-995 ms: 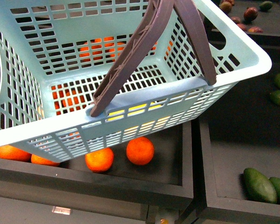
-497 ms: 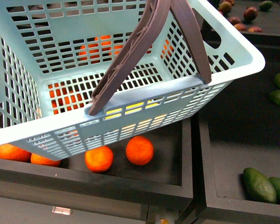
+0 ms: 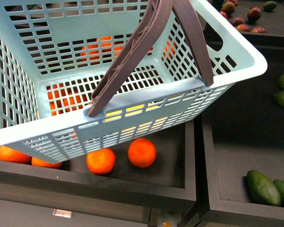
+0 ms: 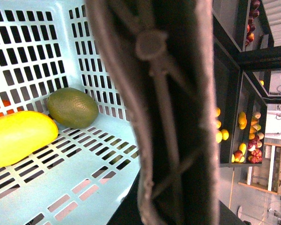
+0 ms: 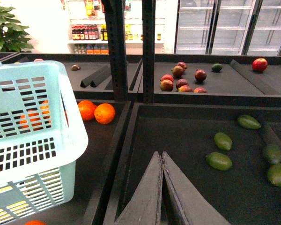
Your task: Pick mango and avocado into basket
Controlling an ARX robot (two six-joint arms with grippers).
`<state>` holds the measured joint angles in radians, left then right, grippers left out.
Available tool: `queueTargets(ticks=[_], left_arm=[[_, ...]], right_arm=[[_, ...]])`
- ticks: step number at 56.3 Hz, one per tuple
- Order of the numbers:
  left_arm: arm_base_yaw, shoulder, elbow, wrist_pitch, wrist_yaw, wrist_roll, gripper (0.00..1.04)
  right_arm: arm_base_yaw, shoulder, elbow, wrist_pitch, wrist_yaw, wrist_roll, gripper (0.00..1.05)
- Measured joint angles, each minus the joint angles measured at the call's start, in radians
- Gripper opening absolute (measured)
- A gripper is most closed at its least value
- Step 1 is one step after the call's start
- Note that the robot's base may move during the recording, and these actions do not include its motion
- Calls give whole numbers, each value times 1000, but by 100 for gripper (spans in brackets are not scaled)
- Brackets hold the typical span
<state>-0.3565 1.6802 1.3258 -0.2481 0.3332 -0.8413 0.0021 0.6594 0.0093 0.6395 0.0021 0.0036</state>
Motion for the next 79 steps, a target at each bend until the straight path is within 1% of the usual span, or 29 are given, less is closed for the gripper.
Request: queueTargets(ticks=[12,24,38,61,66,68,79], left_arm=[[0,0,0,0,0,0,6],[0,0,0,0,1,0,6],[0,0,0,0,1,-1,6],[0,0,0,0,0,-1,6],[0,0,0,0,1,-1,6],[0,0,0,0,1,0,6],[0,0,0,0,0,0,6]], right_arm=[[0,-171,-3,-156,0,0,2],[0,-278,-3,-258,0,0,2],[0,-382,-3,-359,0,0,2],[0,-485,-3,-462,-1,0,2],[0,-597,-3,-610,-1,-1,2],[0,-623,-3,-630,-1,0,2],[0,-654,-3,-638,-2,0,2]])
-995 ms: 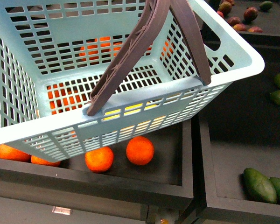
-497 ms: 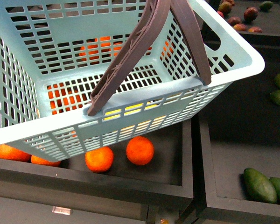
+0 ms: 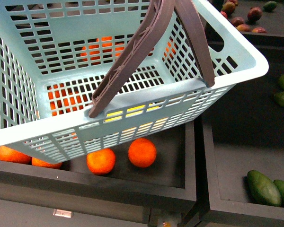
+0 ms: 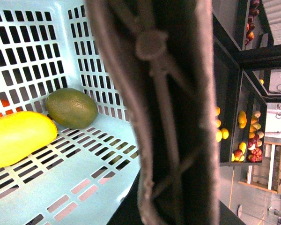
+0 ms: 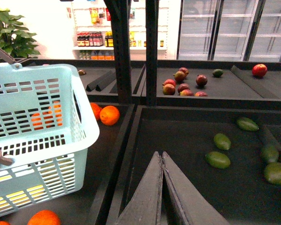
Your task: Pick mango and avocado into basket
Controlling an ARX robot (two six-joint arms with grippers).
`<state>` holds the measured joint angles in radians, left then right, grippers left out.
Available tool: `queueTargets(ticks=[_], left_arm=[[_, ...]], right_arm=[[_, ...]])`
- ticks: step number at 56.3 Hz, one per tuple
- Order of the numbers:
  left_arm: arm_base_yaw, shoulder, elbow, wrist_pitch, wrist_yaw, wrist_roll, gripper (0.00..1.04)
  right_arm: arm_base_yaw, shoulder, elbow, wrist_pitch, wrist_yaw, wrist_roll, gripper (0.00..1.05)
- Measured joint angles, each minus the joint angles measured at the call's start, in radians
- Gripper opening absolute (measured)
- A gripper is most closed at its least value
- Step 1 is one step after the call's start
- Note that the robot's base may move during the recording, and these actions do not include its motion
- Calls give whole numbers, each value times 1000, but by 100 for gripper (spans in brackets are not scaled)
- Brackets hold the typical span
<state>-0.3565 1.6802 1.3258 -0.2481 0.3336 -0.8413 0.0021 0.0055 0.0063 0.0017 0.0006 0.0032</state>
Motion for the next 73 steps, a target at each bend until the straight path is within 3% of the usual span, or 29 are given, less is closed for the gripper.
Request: queueTargets(ticks=[4,36,73], left_arm=[[0,0,0,0,0,-1,6],[0,0,0,0,0,-1,6],[-15,0,0,0,26,-7,6]], right_arm=[[0,0,0,0,0,-1,6],[0,0,0,0,0,0,99],[0,-1,0,-2,2,-1,97]])
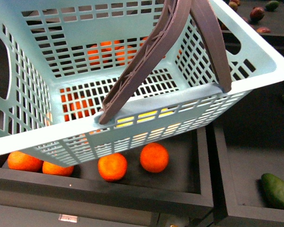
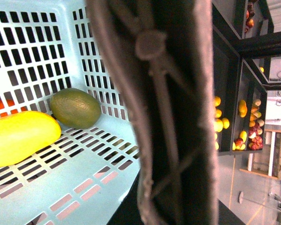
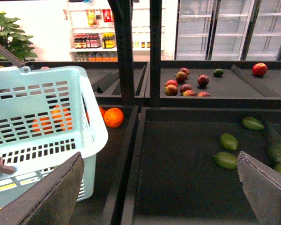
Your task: Pick mango and avocado into basket
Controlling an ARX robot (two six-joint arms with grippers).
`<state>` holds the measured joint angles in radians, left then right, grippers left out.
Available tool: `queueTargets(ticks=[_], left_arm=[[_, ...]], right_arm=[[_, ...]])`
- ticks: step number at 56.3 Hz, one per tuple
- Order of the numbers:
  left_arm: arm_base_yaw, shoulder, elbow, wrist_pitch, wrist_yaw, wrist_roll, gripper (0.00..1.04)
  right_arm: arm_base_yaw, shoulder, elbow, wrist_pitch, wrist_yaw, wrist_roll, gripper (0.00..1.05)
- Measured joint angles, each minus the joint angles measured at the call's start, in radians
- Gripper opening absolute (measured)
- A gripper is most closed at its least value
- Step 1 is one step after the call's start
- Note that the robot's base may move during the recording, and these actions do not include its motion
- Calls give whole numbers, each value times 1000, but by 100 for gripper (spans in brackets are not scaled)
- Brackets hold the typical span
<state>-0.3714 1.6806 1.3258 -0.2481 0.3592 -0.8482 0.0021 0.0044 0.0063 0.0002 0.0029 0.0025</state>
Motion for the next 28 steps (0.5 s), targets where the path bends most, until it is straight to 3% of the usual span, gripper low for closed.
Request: queueTargets(ticks=[28], left_arm=[[18,0,0,0,-37,10,6]], right_arm=[[0,0,0,-2,-2,0,97]])
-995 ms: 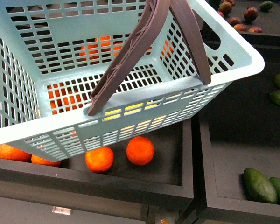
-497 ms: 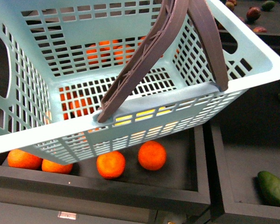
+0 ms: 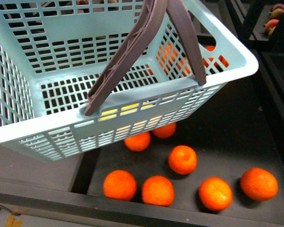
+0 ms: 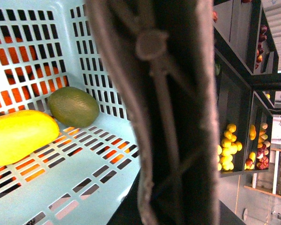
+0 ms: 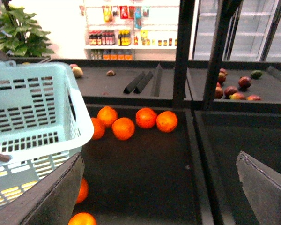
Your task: Pick mango and avocado into basket
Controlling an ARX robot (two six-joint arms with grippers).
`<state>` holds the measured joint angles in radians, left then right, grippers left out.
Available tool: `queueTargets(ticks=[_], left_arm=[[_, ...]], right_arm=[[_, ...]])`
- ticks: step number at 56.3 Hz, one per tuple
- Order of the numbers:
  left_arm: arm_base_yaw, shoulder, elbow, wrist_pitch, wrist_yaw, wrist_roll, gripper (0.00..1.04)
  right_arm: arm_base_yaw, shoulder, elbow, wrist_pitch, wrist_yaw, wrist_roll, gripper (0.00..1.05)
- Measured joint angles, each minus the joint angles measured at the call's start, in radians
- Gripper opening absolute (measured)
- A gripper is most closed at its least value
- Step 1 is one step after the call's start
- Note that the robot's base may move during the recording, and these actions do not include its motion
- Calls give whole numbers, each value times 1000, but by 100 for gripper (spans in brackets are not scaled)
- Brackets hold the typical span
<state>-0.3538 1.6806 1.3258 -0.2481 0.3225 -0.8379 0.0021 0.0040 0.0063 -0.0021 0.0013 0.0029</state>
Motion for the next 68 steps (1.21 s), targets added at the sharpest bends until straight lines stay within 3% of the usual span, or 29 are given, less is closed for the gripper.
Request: queueTargets(ticks=[45,53,57,68], left_arm=[[9,1,0,0,-15,18,6],[-14,0,-90,158,-378,-232,6],[9,15,-134,234,-426,-337,6],[98,154,-140,362,-420,-456,6]], right_arm=[[-2,0,0,-1,-6,-2,97],[-2,0,0,-1,-6,-2,97],[-2,0,0,-1,-3,-2,97],[-2,0,0,-1,-3,-2,97]])
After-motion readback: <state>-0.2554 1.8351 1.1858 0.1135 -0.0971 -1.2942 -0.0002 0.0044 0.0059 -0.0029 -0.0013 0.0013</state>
